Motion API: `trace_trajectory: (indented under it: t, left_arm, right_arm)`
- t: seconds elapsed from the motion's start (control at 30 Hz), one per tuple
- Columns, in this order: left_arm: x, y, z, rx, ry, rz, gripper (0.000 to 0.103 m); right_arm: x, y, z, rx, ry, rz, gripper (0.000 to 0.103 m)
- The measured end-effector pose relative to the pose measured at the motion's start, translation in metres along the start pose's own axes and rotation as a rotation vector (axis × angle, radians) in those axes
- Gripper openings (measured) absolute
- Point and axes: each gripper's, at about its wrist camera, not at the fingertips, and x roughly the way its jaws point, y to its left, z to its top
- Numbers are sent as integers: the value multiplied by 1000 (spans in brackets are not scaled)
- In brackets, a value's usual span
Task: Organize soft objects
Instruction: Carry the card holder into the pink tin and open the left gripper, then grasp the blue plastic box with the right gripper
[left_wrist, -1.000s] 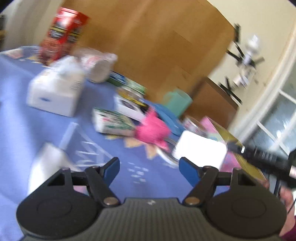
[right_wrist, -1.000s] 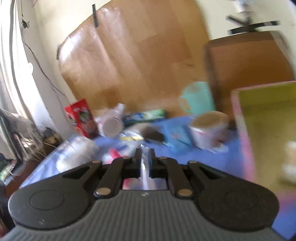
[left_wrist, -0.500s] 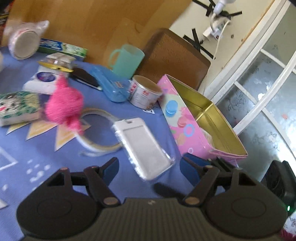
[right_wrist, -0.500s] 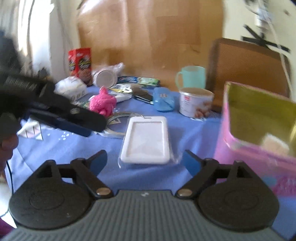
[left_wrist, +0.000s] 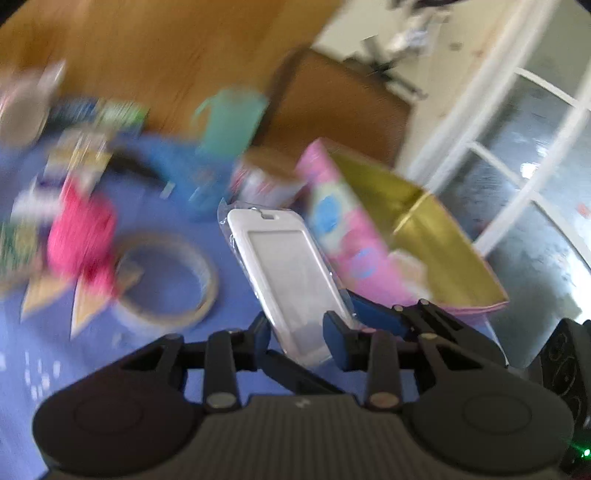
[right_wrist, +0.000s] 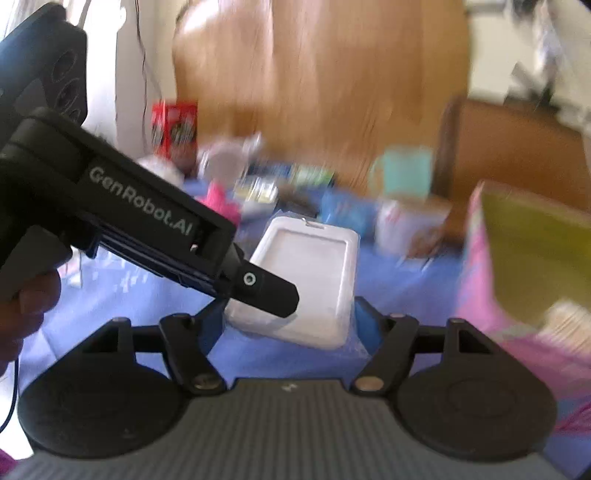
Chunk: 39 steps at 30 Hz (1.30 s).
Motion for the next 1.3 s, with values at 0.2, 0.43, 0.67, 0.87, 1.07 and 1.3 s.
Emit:
trace_trajectory:
  t: [0.2, 0.43, 0.67, 0.87, 1.07, 1.3]
  left_arm:
    - [23, -68, 37, 183, -36, -78, 34]
    - [65, -106, 39, 249, -60, -75, 57]
    - [-5, -41, 11, 222, -203, 35, 68]
    - [-37, 47, -21, 67, -196, 245, 65]
    - [-47, 110, -42, -30, -213, 334, 65]
    - [-50, 122, -47, -62, -226, 243, 65]
  right_arm:
    - [-35, -43, 11, 61, -116, -157, 75]
    - [-36, -109, -5, 126, -69, -505, 84]
    - [-53, -116, -5, 244, -180, -424, 71]
    - [2, -76, 28, 218, -107, -79, 42]
    - [102, -40, 50, 190, 52, 2, 42]
    - [186, -32, 68, 118, 147, -128, 58]
